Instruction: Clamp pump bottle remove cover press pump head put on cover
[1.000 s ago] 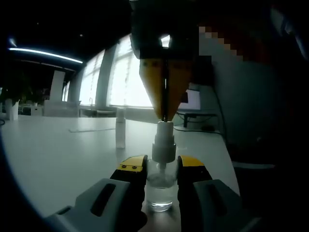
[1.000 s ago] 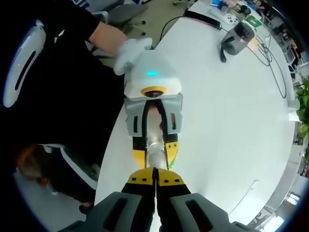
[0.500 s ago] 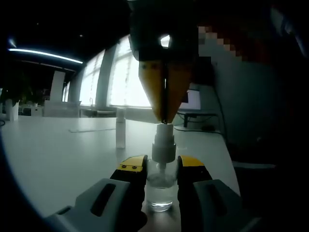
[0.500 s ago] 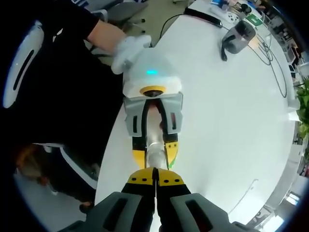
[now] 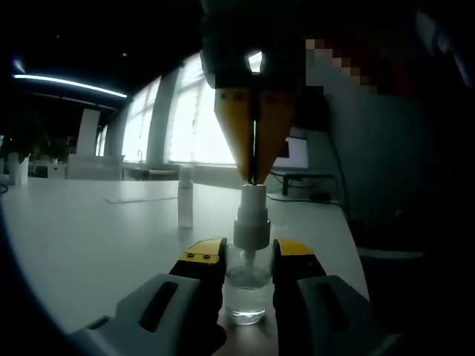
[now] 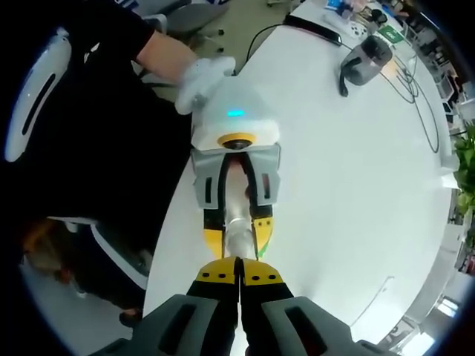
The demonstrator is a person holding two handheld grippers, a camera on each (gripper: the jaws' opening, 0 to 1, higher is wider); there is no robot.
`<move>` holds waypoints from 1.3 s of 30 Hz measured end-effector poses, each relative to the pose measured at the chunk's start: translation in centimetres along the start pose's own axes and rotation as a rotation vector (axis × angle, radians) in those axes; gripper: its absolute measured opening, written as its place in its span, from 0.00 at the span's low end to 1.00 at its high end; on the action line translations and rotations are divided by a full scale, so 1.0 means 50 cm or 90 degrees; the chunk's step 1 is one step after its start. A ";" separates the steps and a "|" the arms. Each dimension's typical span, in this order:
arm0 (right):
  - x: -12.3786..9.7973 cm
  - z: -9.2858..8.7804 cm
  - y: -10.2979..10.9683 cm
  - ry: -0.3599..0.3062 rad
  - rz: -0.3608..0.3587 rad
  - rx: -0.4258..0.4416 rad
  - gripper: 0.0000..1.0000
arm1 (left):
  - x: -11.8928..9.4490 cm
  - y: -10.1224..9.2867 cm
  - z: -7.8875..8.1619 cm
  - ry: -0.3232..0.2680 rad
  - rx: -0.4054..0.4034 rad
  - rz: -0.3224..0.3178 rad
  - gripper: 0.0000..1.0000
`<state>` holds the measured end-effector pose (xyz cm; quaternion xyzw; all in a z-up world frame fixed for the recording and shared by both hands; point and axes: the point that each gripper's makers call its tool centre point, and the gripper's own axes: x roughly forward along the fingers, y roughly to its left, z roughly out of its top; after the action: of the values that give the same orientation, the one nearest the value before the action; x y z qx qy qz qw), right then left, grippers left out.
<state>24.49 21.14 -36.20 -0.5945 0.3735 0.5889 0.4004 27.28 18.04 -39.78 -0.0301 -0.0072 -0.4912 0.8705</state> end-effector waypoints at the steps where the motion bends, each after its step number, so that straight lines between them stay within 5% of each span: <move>1: 0.000 0.000 0.000 -0.001 0.000 0.000 0.00 | 0.000 0.001 0.000 0.000 0.000 0.000 0.16; 39: 0.001 0.002 0.001 -0.008 0.005 0.005 0.00 | -0.001 -0.005 0.001 0.000 -0.001 -0.001 0.16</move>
<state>24.43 21.20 -36.24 -0.5882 0.3754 0.5925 0.4025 27.02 17.96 -39.72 -0.0309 -0.0071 -0.4917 0.8702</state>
